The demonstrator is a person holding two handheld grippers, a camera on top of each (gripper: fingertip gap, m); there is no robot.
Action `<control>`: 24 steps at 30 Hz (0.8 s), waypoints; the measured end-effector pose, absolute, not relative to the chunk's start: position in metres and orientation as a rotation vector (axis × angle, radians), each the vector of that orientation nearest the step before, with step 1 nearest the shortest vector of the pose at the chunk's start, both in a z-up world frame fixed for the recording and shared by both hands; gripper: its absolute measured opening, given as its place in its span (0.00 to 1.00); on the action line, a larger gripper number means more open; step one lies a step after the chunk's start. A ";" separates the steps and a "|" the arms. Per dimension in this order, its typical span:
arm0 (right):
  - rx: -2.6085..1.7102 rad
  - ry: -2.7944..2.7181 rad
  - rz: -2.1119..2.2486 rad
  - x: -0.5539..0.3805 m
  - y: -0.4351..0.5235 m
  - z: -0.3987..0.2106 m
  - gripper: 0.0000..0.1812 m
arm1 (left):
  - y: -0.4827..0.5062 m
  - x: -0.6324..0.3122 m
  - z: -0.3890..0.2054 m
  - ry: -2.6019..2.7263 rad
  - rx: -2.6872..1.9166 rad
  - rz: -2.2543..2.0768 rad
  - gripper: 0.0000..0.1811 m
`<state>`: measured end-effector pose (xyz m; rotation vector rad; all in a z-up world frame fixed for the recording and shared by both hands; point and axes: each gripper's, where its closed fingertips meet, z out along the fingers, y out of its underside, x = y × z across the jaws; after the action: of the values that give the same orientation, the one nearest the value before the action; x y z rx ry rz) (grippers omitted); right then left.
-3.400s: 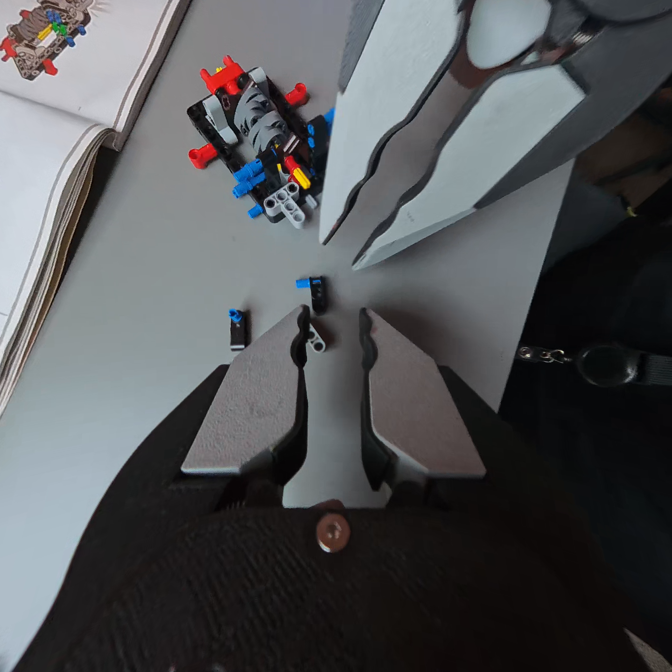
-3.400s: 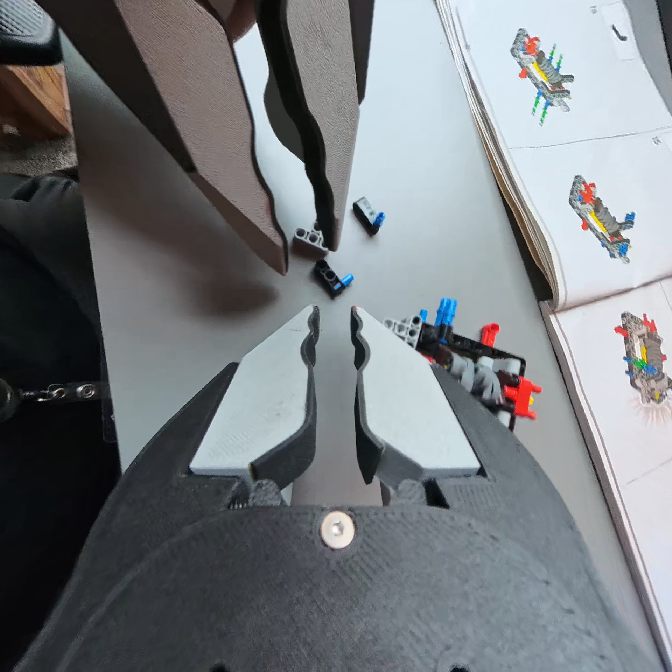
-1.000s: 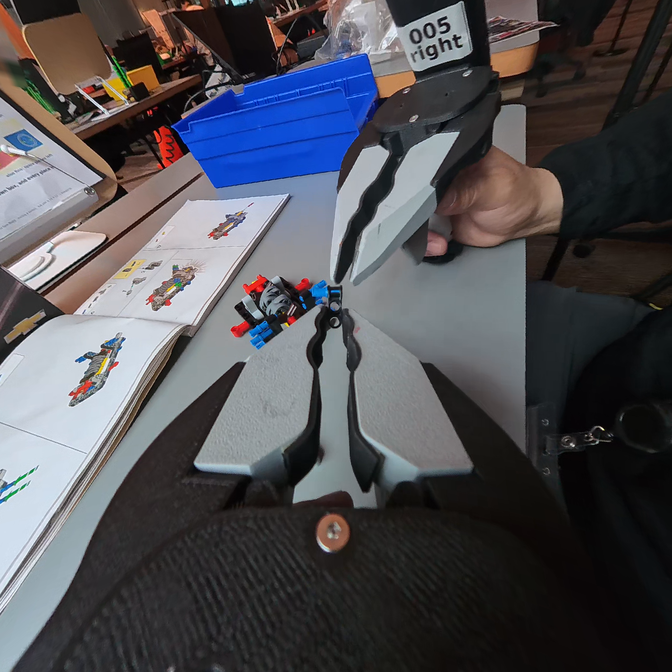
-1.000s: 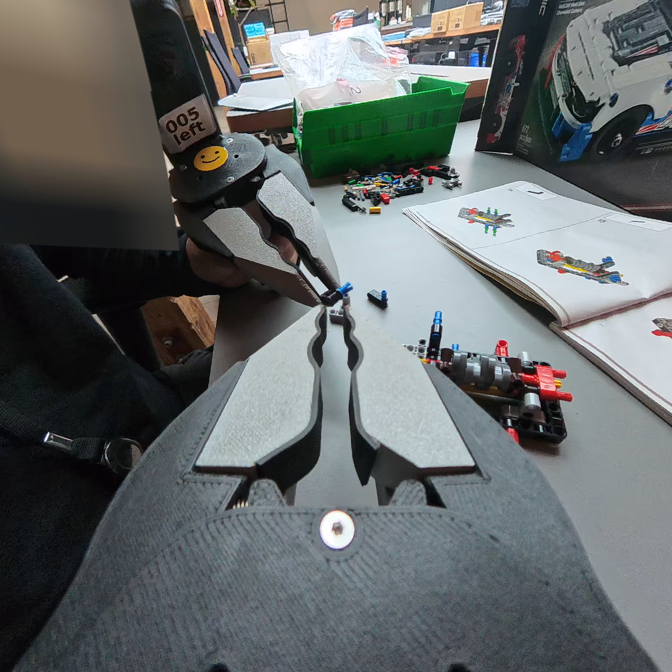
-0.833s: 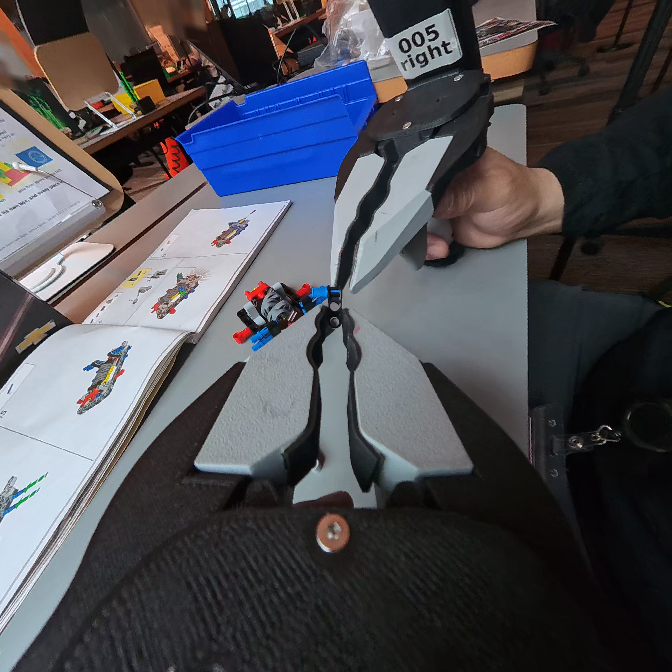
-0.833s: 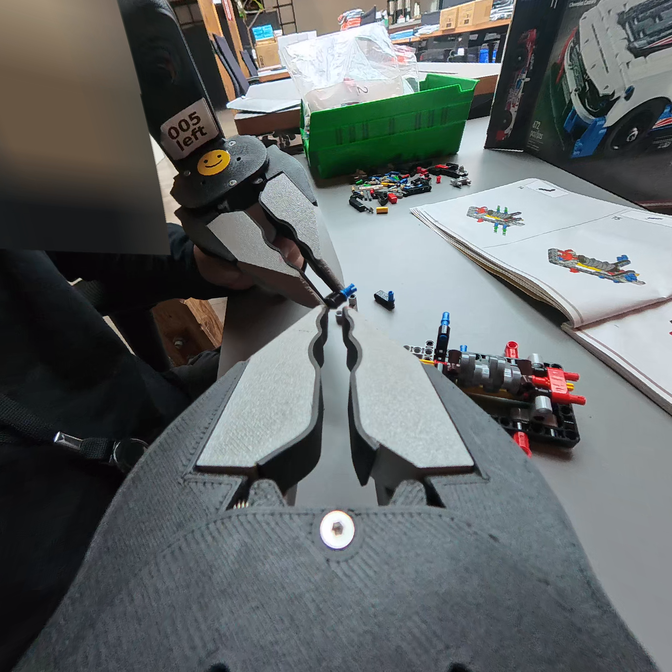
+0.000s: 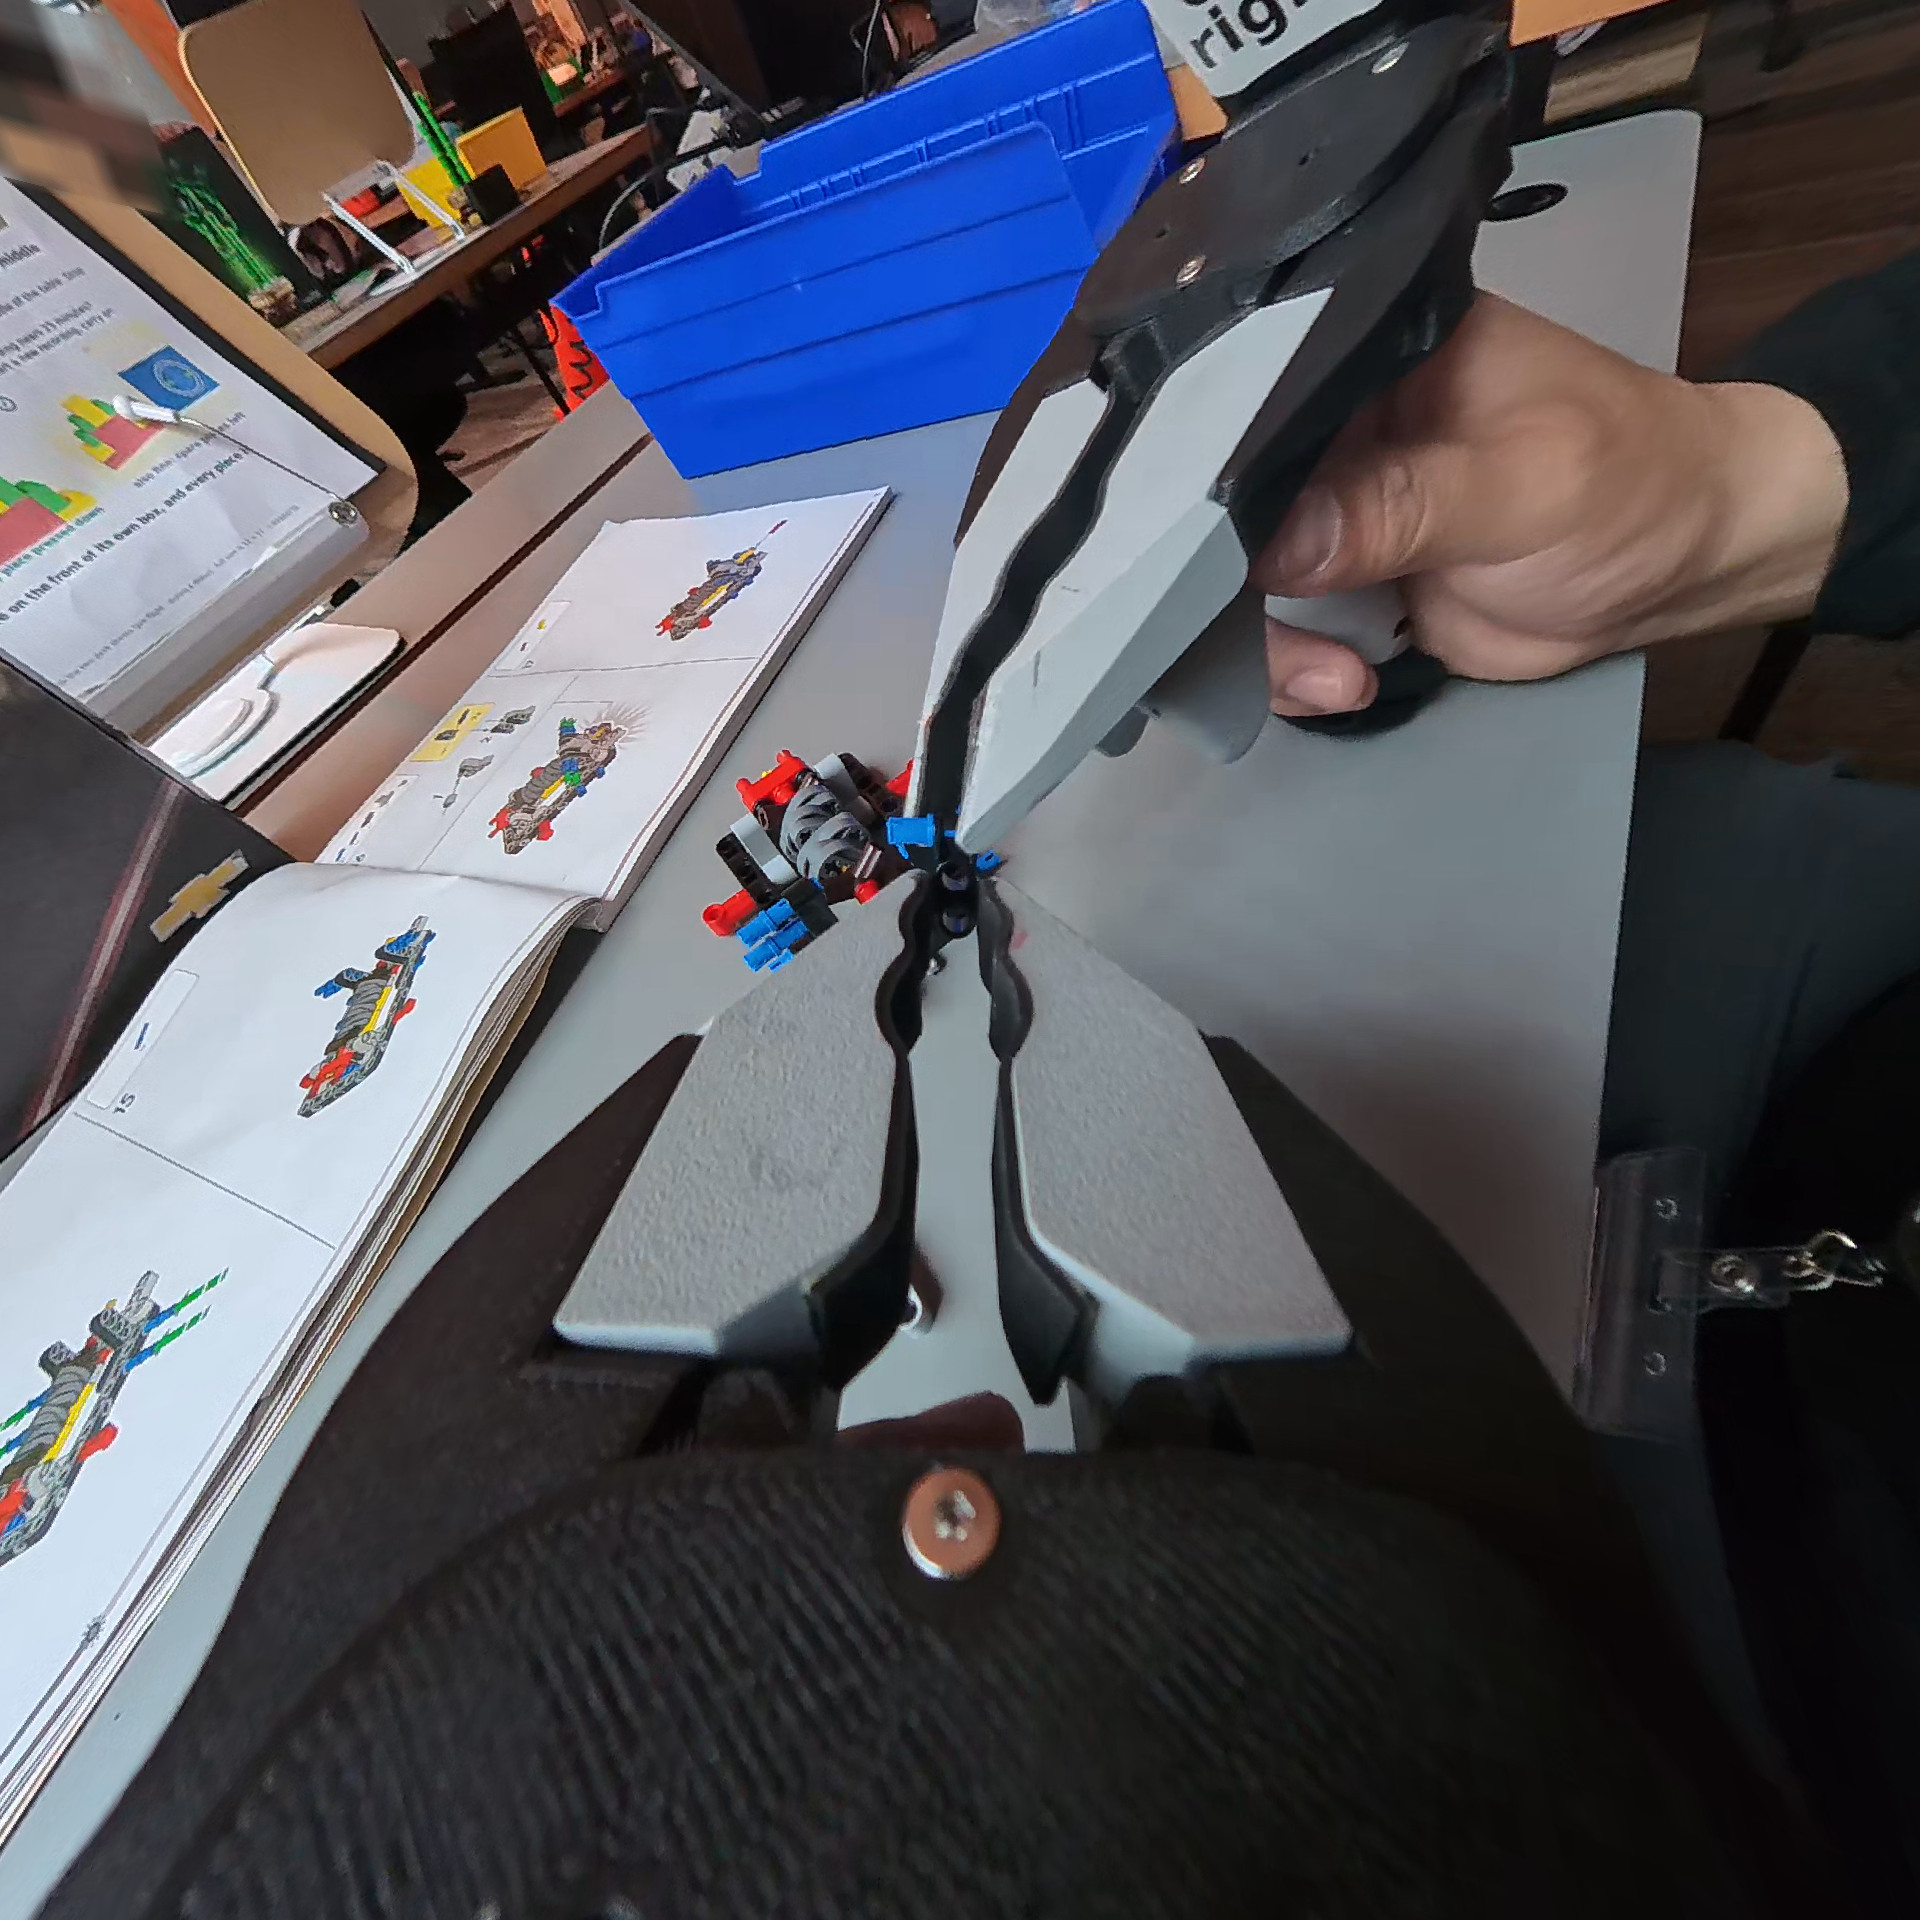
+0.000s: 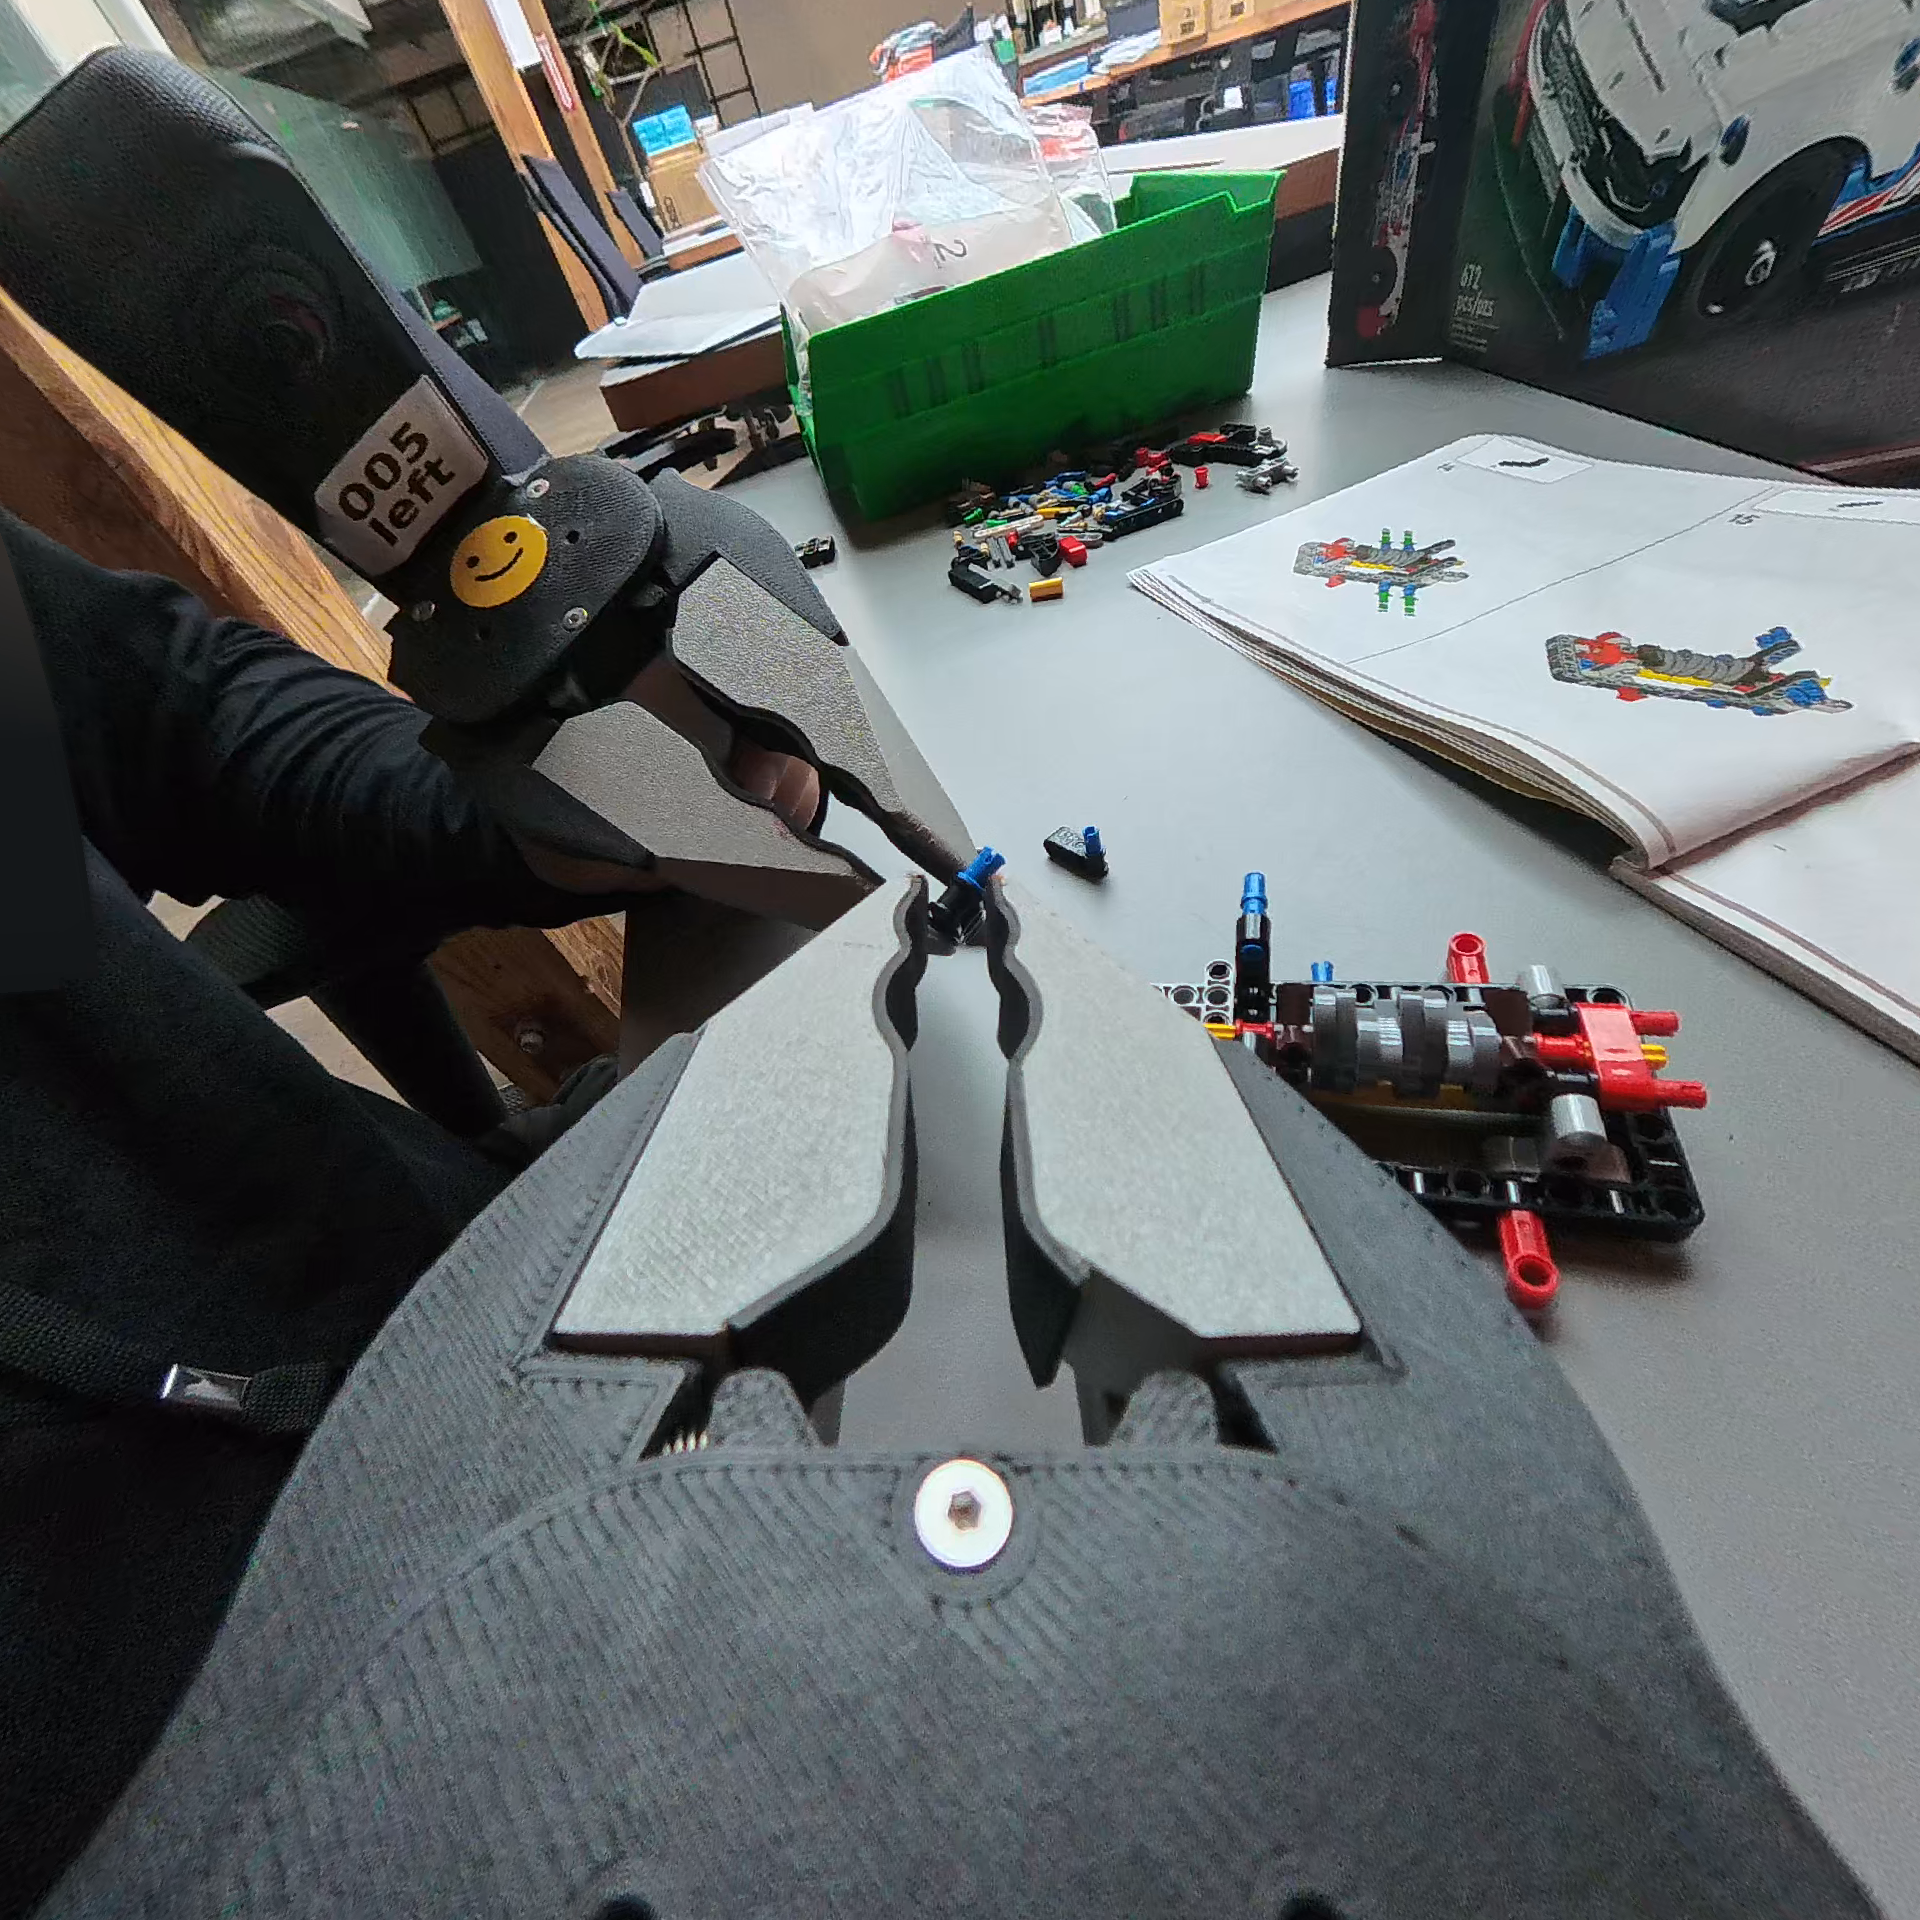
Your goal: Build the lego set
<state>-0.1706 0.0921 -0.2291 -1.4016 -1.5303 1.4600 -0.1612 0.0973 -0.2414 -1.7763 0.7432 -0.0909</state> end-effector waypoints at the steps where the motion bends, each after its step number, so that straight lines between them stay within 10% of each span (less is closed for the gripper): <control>1: -1.403 -1.528 1.462 -0.170 0.093 -0.229 0.04 | 0.097 -0.161 -0.241 0.739 -1.776 -0.096 0.03; 24: -1.405 -1.504 1.480 -0.169 0.095 -0.226 0.03 | 0.099 -0.163 -0.246 0.719 -1.809 -0.140 0.03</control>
<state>-0.1691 0.0951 -0.2265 -1.4050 -1.5036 1.4803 -0.1627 0.0990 -0.2463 -1.8089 0.7192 -0.1399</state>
